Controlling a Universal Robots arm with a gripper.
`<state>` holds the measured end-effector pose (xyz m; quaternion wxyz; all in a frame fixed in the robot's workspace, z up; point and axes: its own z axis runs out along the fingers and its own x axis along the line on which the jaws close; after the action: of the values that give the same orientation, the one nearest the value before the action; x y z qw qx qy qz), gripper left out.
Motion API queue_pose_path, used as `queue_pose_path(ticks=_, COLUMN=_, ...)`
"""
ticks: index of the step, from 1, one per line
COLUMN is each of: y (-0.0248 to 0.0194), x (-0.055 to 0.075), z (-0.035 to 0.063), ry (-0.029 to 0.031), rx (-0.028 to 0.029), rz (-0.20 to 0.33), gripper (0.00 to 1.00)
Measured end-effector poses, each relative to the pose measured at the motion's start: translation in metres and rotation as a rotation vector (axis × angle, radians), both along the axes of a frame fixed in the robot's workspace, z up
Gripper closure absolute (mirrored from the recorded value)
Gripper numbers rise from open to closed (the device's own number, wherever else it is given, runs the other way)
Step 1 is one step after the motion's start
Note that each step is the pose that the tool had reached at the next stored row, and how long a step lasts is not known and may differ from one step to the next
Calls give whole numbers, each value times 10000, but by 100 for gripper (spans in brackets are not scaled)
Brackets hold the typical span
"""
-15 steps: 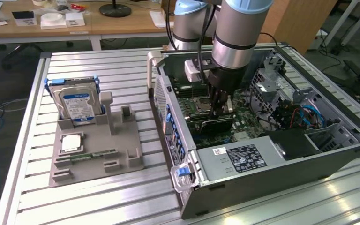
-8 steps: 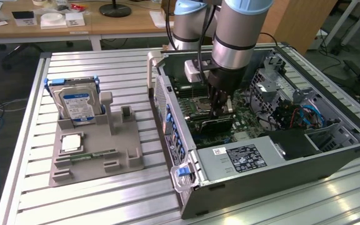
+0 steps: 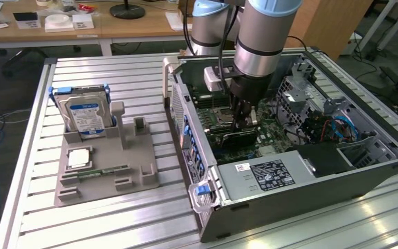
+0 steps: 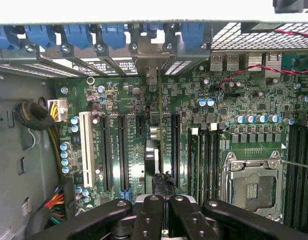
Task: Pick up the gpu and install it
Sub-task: 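Press down on the gpu until it lock into place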
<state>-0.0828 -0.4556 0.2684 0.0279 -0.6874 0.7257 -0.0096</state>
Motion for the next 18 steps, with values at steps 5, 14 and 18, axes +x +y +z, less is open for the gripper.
queue_pose_path(ticks=5, y=10, x=-5, z=0, ry=0, rx=0, rz=-3, gripper=89)
queue_pose_path(ticks=14, y=11, x=-21, z=-2, ry=-12, rx=1, rz=-4, gripper=89)
queue_pose_path(ticks=18, y=7, x=-22, z=-2, ry=-11, rx=-1, rz=-5, gripper=89)
